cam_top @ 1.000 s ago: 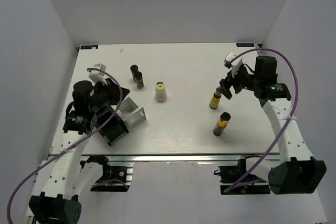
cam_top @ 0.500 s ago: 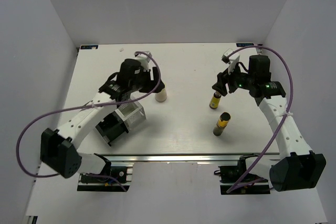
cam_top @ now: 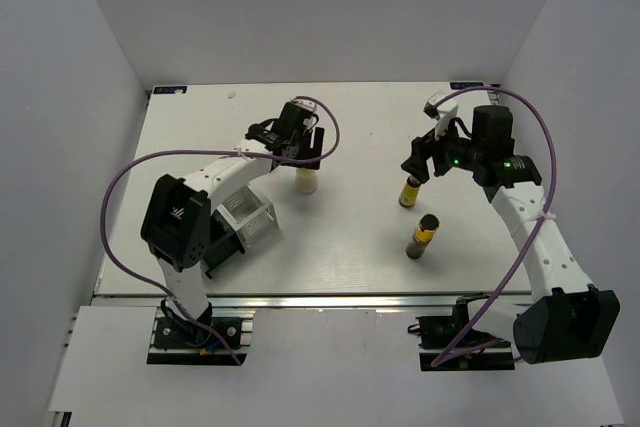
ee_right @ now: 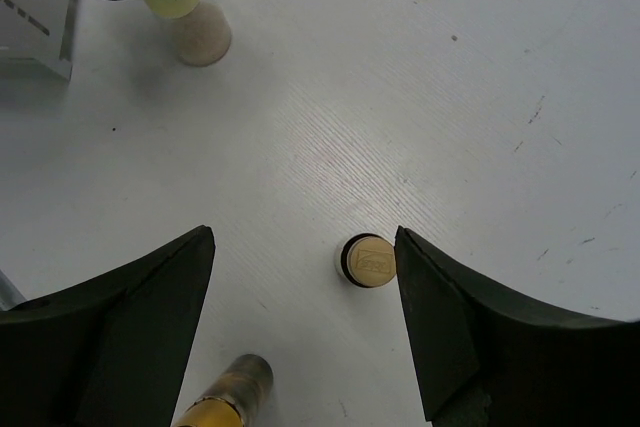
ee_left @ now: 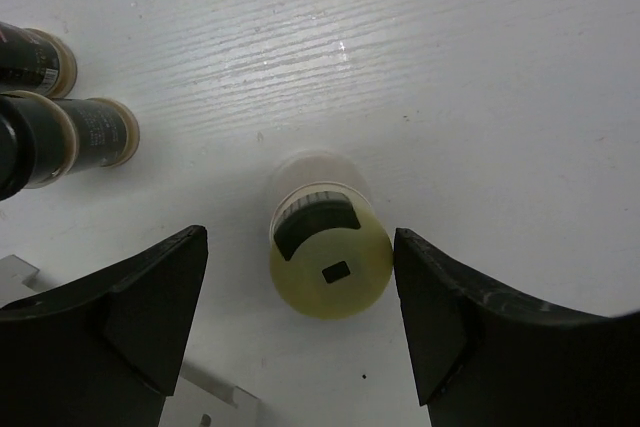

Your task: Organize the condiment bottles

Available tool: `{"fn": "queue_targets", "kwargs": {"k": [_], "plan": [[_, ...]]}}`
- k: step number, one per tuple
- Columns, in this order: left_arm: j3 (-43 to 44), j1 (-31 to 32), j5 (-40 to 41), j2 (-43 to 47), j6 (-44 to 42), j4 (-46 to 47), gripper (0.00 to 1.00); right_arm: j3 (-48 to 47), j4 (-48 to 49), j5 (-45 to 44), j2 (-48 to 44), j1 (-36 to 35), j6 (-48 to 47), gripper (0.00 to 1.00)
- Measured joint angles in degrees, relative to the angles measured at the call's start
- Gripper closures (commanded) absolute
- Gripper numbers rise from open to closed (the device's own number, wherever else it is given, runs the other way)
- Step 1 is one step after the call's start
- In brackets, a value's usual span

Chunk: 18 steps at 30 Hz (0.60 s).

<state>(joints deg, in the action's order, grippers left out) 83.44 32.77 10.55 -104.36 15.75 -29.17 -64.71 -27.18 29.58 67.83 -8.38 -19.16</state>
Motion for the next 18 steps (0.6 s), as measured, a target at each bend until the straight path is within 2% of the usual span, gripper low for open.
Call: {"fn": "queue_targets", "kwargs": {"k": [9,18], "plan": [[1.18,0.09,-0.04,-2.47,-0.76,-0.72,0.21,0.13,0.33,-1.14,0.04,0.00,0.37,0.21],[1.18,0.09,-0.39,-3.69,-0.85,-0.76,0.39,0.13,0.33,-1.53,0.70,0.00,0.35,0.21]]}}
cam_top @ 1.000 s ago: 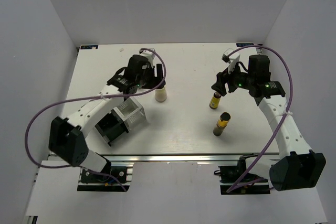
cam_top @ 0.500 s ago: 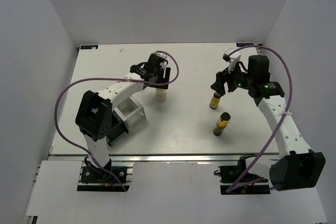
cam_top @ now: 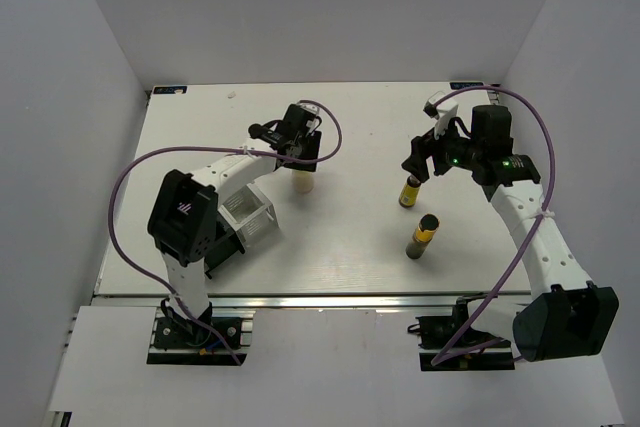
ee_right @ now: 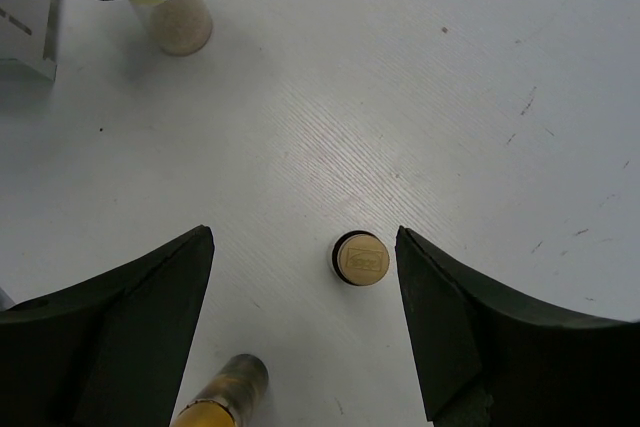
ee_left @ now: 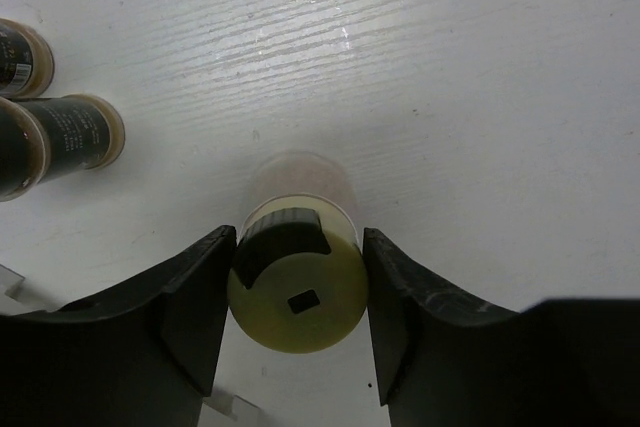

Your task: Organize the condiment bottles

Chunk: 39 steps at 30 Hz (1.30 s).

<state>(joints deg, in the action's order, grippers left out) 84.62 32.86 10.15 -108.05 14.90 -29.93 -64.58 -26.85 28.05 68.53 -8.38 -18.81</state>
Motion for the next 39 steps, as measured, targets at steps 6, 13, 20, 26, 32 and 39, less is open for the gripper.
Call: {"fn": "queue_targets", "kwargs": {"k": [6,13,20,26,32,39], "plan": [[0.48,0.15,-0.02,-0.26,0.22,-0.52,0.78,0.00,0.00,-0.37,0.09,0.00,-0.02,0.23],[1.55,0.26,2.58,2.84,2.62,-4.31,0.98,0.00,0.00,-0.50,0.09,0.00,-0.31,0.40],[1.55,0.26,7.93,19.52,8.46,-7.85,1.00,0.00,0.00,-0.42,-0.15,0.00,-0.55,0.59],[2.16,-0.48,16.55,30.29,14.75,-14.29,1.00,0.50,0.02,0.46,-0.74,0.00,-0.76,0.90],[-2.75,-11.06,19.93,33.18,19.34,-21.27,1.00,0.63,0.02,0.92,-0.79,0.00,-0.55,0.99],[-6.62,-18.88,23.06,35.58,20.22,-26.77,1.00,0.74,0.00,1.03,-0.96,0.00,-0.55,1.00]]}}
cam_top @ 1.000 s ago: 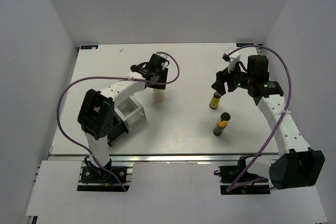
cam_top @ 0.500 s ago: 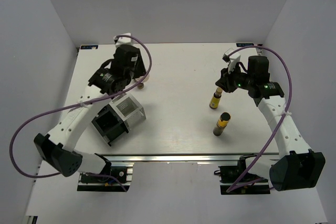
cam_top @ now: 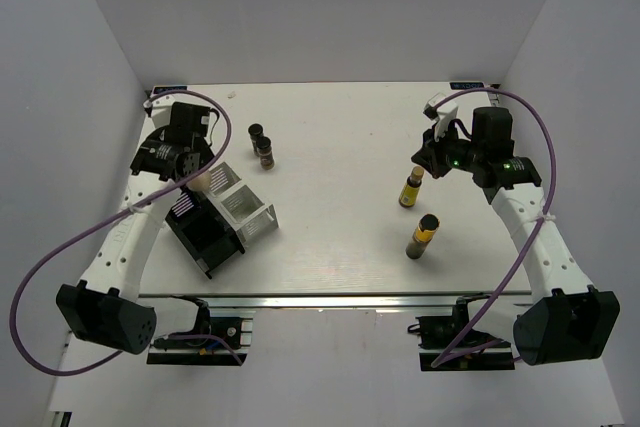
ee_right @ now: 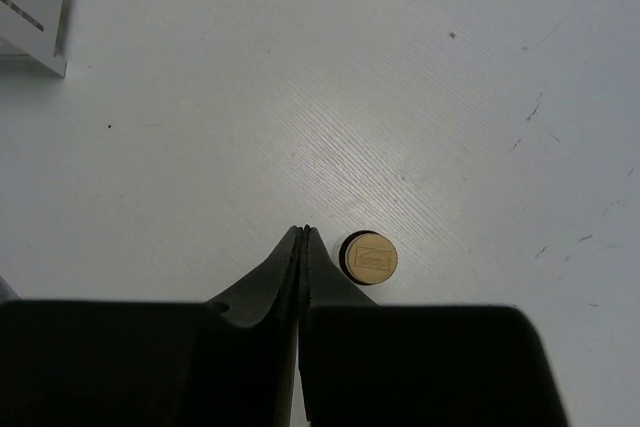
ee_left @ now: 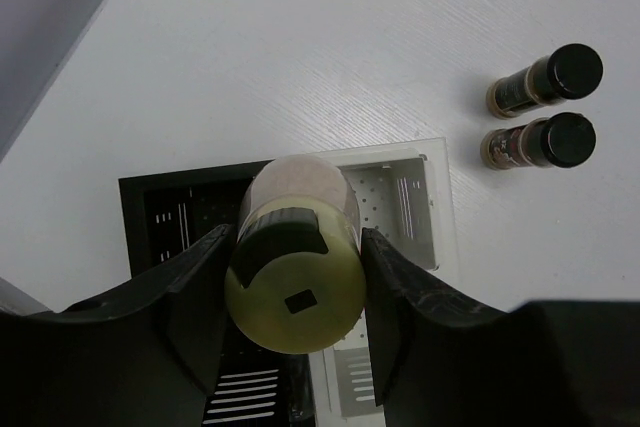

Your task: Organize the condiment bottles

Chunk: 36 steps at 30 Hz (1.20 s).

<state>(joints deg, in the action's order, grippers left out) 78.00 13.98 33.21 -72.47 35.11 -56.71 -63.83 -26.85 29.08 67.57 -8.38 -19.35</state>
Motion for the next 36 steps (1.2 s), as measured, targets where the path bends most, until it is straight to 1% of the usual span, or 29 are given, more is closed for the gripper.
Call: {"fn": "queue_targets", "kwargs": {"k": [8,14,20,23,26,27,28,29,31,32,33,35,36], "plan": [[-2.14,0.00,2.75,3.93,0.96,-2.49,1.00,0.02,0.02,-0.04,-0.26,0.00,0.00,1.00],[-5.86,0.00,5.11,5.92,1.90,-4.94,1.00,0.48,0.07,0.00,-0.26,0.00,0.04,0.98],[-10.12,-0.02,6.03,6.45,1.84,-3.76,1.00,0.66,0.04,0.00,-0.26,0.00,0.07,0.96],[-11.37,-0.42,6.49,6.08,1.36,-2.51,1.00,0.66,0.04,0.00,-0.26,0.00,0.09,0.94],[-12.39,-1.18,6.60,5.33,0.68,-0.63,1.00,0.66,0.04,-0.02,-0.26,0.00,0.11,0.87],[-12.83,-1.49,6.56,5.14,0.50,0.00,0.97,0.66,0.04,-0.02,-0.26,0.00,0.15,0.82],[-13.42,-1.79,6.56,4.96,0.26,0.66,0.90,0.70,0.04,-0.02,-0.26,0.00,0.22,0.70],[-14.01,-2.08,6.43,4.87,0.13,1.27,0.75,0.76,0.00,-0.04,-0.26,0.00,0.13,0.66],[-15.19,-2.45,6.14,4.66,-0.13,2.10,0.65,1.07,0.00,-0.04,-0.42,0.00,-0.07,0.58],[-15.80,-2.58,5.95,4.59,-0.20,2.56,0.58,1.11,0.00,-0.04,-0.46,0.00,-0.22,0.56],[-16.44,-2.64,5.66,4.52,-0.17,3.04,0.48,1.11,0.00,-0.07,-0.50,0.00,-0.26,0.55],[-17.53,-2.78,5.05,4.50,-0.17,3.65,0.42,1.14,0.00,-0.04,-0.55,0.00,-0.52,0.53],[-18.08,-2.80,4.81,4.50,-0.17,4.00,0.36,1.18,0.02,-0.07,-0.57,0.00,-0.57,0.53]]}}
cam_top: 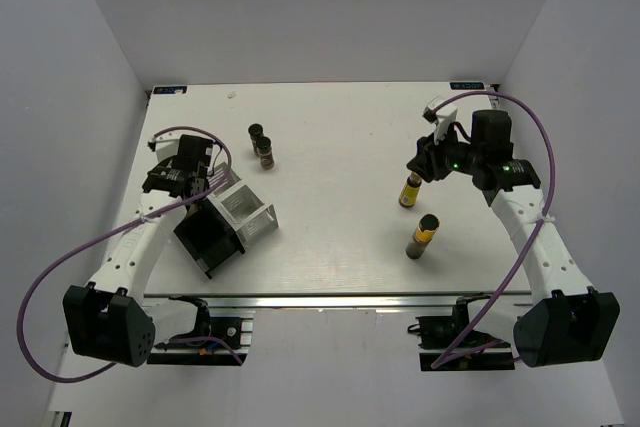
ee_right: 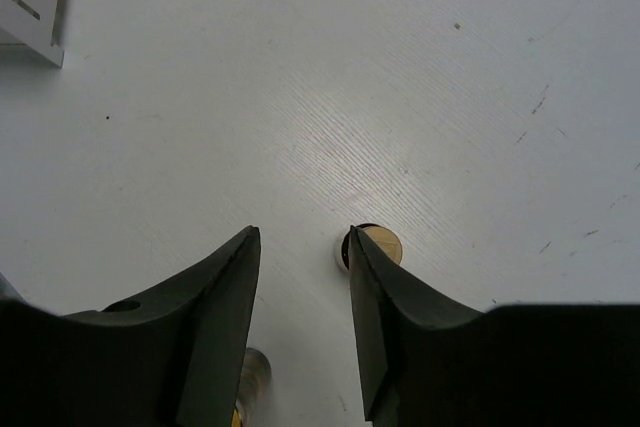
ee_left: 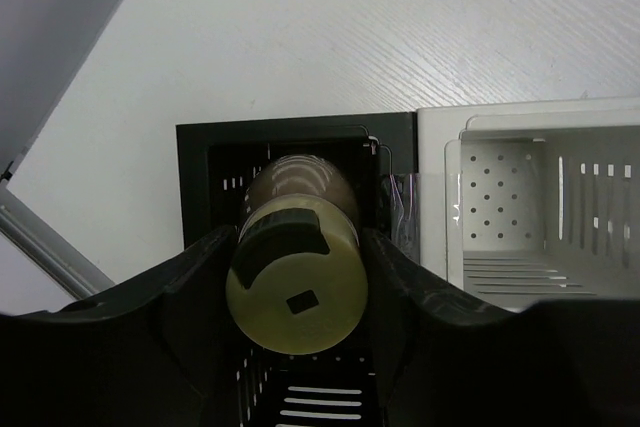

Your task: Organize the condiment bottles

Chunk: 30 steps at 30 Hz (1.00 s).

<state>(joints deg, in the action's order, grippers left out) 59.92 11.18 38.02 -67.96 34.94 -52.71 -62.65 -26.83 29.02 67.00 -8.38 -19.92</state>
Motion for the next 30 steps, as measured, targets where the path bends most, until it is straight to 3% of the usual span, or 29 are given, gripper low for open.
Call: {"fn": "queue_targets", "kwargs": {"k": [5,7,12,13,15,16,18,19,20,23,24,27,30], "plan": [[-1.38,-0.11,-0.98,0.02,0.02,0.74,0.19,0.26,-0.07,0.04,-0.07,0.00,-0.13,0.49],[-1.38,-0.15,-1.03,0.15,0.15,0.96,0.14,0.26,-0.07,0.09,-0.07,0.00,-0.22,0.42],[-1.11,-0.15,-1.20,0.79,0.28,0.57,0.15,0.26,-0.24,0.70,-0.07,0.00,-1.11,0.35],[-0.74,-0.15,-1.42,0.96,0.33,0.15,0.18,0.26,-0.26,0.74,-0.07,0.00,-1.22,0.36],[0.76,-0.15,-2.12,1.46,0.44,-0.39,0.42,0.26,-0.24,0.00,-0.09,0.00,-1.18,0.41],[1.68,-0.15,-2.73,2.01,0.46,-0.42,0.57,0.26,-0.22,-0.74,-0.09,0.00,-1.07,0.53],[3.61,-0.17,-5.16,3.80,-0.15,0.44,0.79,0.26,-0.04,-3.63,-0.09,-0.04,0.02,0.62],[4.28,-0.22,-6.91,5.09,-0.98,1.70,0.79,0.26,0.04,-5.05,-0.09,-0.04,0.39,0.63],[4.72,-0.24,-9.46,7.10,-2.32,3.72,0.77,0.31,0.11,-6.82,-0.04,-0.04,0.90,0.62],[4.81,-0.31,-19.47,12.02,-5.57,10.05,0.42,0.31,0.02,-10.34,0.87,-0.04,1.62,0.38],[4.79,-0.31,-23.41,13.00,-6.34,12.26,0.31,0.31,-0.04,-11.17,1.60,-0.04,1.73,0.24],[4.22,-0.31,-33.81,13.62,-7.23,18.27,0.24,0.31,-0.26,-12.55,4.22,-0.04,1.66,0.11],[2.01,-0.28,-41.05,12.46,-7.06,22.03,0.23,0.31,-0.31,-12.96,6.40,-0.04,1.33,0.11]]}}
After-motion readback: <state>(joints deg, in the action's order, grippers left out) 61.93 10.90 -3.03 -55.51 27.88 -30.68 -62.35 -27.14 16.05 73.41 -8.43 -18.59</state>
